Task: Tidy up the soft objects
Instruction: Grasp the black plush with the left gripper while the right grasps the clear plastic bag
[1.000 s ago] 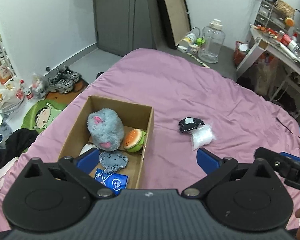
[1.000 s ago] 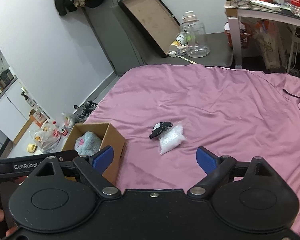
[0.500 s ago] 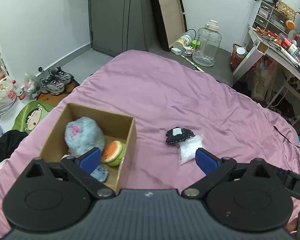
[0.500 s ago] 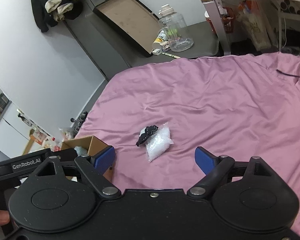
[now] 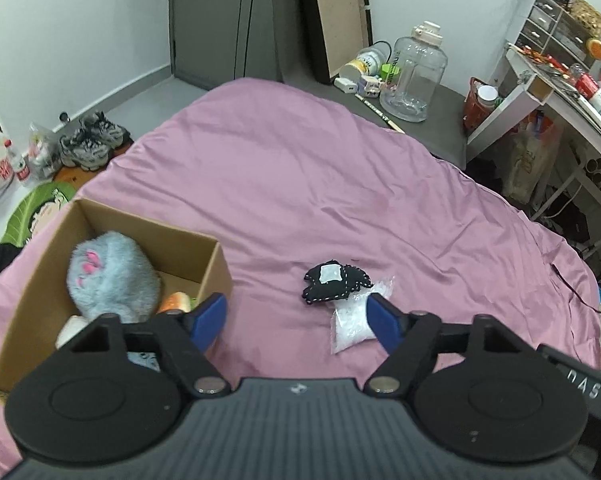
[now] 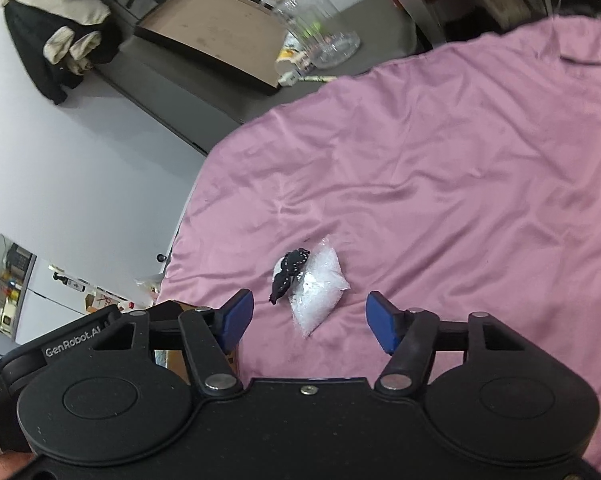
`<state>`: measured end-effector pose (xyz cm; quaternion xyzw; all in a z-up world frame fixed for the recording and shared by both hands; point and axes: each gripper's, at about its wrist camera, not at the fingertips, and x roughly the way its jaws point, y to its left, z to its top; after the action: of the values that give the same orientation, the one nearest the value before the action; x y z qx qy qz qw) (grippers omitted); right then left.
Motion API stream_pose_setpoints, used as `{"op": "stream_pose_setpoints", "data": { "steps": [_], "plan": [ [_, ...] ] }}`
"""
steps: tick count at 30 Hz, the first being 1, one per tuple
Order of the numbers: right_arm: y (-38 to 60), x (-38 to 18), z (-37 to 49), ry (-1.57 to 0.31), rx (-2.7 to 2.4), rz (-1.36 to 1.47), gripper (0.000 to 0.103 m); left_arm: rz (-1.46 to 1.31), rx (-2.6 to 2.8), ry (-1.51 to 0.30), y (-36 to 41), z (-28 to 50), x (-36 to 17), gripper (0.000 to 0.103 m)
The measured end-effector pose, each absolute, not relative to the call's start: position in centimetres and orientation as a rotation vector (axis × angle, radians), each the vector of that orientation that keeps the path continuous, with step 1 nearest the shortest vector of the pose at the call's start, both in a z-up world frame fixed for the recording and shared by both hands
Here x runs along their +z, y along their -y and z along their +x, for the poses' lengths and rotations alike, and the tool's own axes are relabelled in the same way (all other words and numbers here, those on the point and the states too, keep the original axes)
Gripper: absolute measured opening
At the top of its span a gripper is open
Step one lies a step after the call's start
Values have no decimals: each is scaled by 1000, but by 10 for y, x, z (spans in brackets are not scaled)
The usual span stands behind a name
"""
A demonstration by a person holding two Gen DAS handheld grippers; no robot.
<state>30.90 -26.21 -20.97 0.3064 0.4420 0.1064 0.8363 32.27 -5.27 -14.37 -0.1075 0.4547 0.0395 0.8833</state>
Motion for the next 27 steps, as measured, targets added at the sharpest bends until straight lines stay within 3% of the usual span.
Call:
{"op": "stream_pose_setpoints", "data": {
  "steps": [27],
  "plan": [
    [247, -299, 378, -1107, 240, 759, 57, -348, 155, -1135, 68, 426, -245, 69]
  ]
}}
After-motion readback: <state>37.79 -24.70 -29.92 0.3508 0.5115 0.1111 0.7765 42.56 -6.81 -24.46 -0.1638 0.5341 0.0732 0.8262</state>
